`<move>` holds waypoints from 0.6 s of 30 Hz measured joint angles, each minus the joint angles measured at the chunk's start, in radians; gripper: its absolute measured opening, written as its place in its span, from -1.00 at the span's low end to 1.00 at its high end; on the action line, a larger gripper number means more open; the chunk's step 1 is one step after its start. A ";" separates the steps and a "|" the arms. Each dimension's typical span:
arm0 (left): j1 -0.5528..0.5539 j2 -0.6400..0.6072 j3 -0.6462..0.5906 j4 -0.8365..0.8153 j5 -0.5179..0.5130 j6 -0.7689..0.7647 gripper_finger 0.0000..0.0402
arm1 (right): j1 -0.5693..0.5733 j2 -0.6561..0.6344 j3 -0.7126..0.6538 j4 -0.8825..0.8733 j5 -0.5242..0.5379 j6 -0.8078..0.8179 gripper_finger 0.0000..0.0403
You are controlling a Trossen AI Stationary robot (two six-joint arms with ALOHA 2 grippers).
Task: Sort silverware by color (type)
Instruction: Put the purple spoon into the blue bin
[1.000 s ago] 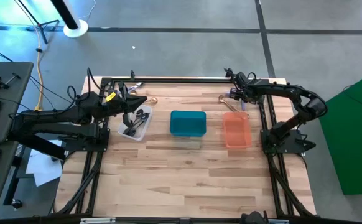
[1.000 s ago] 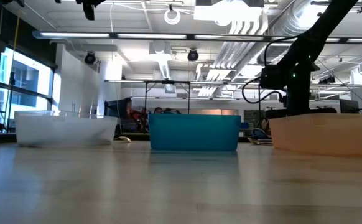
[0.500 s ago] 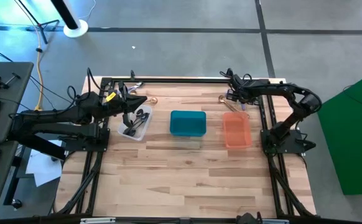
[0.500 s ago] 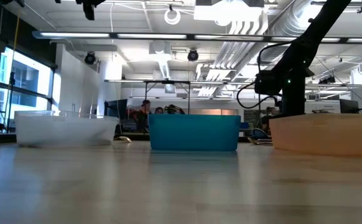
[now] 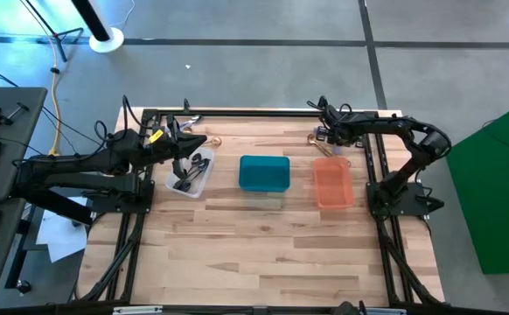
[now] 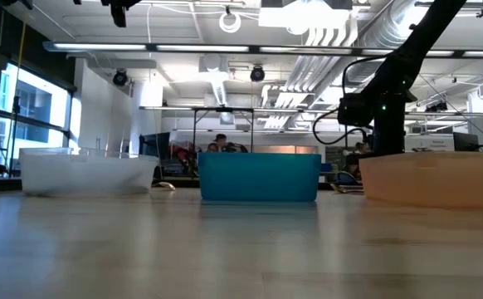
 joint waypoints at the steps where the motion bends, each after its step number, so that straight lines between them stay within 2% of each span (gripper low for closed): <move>1: 0.000 0.000 0.000 0.000 0.000 0.000 -1.00 | 0.000 0.000 -0.001 0.005 -0.007 -0.012 -0.67; 4: 0.000 0.000 0.000 0.000 0.000 -0.014 -1.00 | 0.000 -0.001 -0.002 0.010 -0.015 -0.027 -0.83; 14: 0.000 0.000 0.000 -0.003 0.000 -0.025 -1.00 | 0.000 -0.005 -0.003 0.007 -0.026 -0.045 -0.84; 18: 0.000 0.000 0.000 -0.006 0.000 -0.024 -1.00 | 0.001 -0.046 -0.008 -0.013 -0.037 -0.050 -0.84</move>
